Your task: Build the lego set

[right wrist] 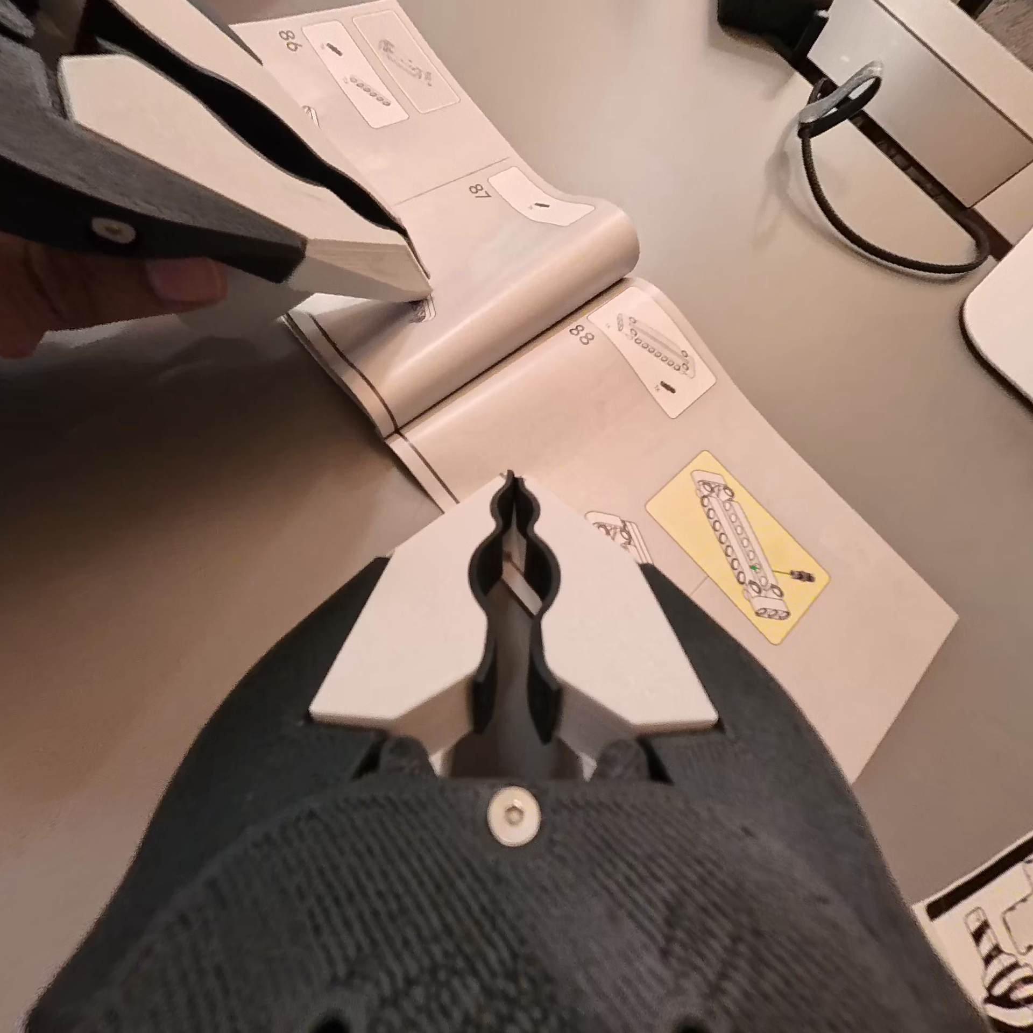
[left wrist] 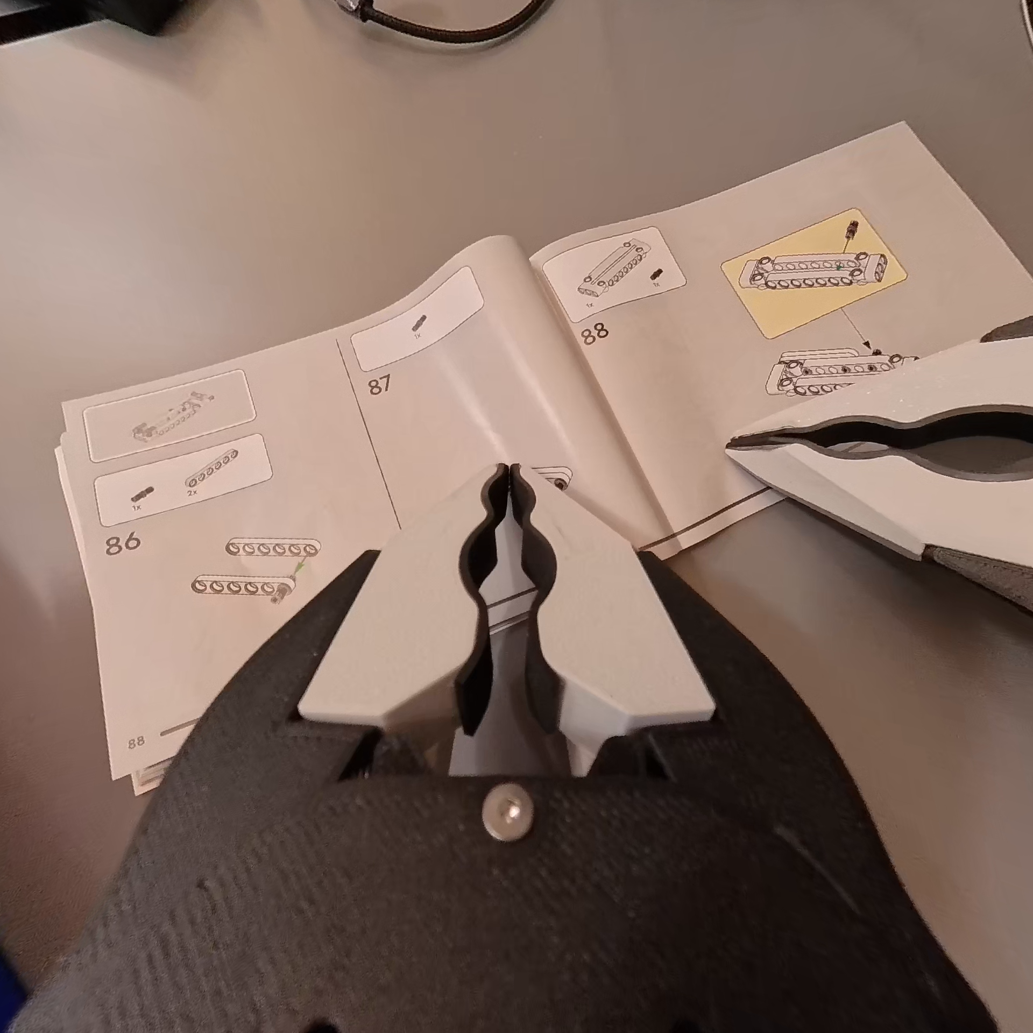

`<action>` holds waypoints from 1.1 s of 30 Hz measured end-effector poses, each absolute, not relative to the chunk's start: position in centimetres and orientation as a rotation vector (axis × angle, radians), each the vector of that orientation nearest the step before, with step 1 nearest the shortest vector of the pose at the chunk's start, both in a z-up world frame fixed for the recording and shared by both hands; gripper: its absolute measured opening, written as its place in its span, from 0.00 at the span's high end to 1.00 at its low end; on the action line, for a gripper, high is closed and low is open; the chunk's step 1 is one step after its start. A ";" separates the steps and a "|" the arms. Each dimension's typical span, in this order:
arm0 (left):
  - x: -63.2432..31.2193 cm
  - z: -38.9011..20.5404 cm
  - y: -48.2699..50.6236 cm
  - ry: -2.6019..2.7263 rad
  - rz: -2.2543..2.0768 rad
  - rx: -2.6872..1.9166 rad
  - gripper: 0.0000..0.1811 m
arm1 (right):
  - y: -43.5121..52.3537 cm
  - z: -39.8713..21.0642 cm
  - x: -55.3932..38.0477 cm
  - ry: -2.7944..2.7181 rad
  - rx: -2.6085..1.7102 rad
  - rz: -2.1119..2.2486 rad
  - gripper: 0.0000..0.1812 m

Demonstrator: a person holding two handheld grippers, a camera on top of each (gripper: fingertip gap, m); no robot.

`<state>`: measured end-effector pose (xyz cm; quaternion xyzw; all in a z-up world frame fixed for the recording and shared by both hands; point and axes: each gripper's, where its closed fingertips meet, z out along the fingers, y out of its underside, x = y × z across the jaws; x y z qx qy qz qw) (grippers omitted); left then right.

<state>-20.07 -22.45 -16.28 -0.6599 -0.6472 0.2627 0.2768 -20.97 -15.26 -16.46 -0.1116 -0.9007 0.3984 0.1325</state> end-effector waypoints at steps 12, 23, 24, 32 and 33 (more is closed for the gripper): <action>-20.1 -16.3 -22.4 -1.736 0.707 -1.775 0.99 | -15.3 -16.4 -21.0 -2.589 -0.299 1.136 1.00; -20.0 -16.3 -22.5 -1.737 0.709 -1.780 0.99 | -15.3 -16.4 -21.0 -2.574 -0.281 1.124 1.00; -20.0 -16.3 -22.5 -1.737 0.709 -1.780 0.99 | -15.3 -16.4 -21.0 -2.573 -0.280 1.123 1.00; -20.1 -15.4 -22.6 -1.734 0.734 -1.793 0.97 | -15.3 -16.4 -21.0 -2.576 -0.268 1.126 1.00; -20.2 -14.8 -22.5 -1.725 0.737 -1.799 0.97 | -15.3 -16.4 -21.0 -2.576 -0.267 1.126 1.00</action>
